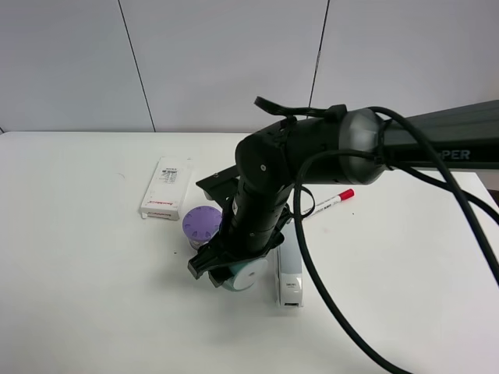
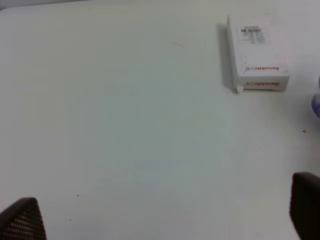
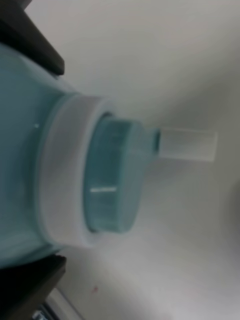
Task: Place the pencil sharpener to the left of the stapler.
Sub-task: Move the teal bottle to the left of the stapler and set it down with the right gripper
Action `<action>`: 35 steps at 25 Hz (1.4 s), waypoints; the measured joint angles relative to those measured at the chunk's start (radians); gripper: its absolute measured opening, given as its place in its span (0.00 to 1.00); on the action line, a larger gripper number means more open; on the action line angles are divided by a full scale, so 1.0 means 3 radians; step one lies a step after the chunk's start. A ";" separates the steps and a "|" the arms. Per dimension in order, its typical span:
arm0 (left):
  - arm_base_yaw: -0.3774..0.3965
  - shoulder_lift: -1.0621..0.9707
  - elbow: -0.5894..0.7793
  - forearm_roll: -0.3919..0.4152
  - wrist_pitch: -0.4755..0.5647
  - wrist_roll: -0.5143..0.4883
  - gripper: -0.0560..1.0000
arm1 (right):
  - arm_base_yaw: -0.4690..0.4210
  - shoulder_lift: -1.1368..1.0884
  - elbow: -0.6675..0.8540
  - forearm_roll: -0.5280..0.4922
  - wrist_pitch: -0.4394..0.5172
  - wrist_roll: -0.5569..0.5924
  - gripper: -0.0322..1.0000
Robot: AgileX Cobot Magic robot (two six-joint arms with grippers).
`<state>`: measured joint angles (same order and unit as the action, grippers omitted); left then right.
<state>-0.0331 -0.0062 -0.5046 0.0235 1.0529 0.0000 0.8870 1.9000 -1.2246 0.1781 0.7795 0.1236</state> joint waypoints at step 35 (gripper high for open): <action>0.0000 0.0000 0.0000 0.0000 0.0000 0.0000 1.00 | -0.0081 0.0505 -0.0175 -0.0068 0.0000 -0.0557 0.70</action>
<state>-0.0331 -0.0062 -0.5046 0.0235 1.0529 0.0000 0.8626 2.0514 -1.2771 0.1576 0.7796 -0.0435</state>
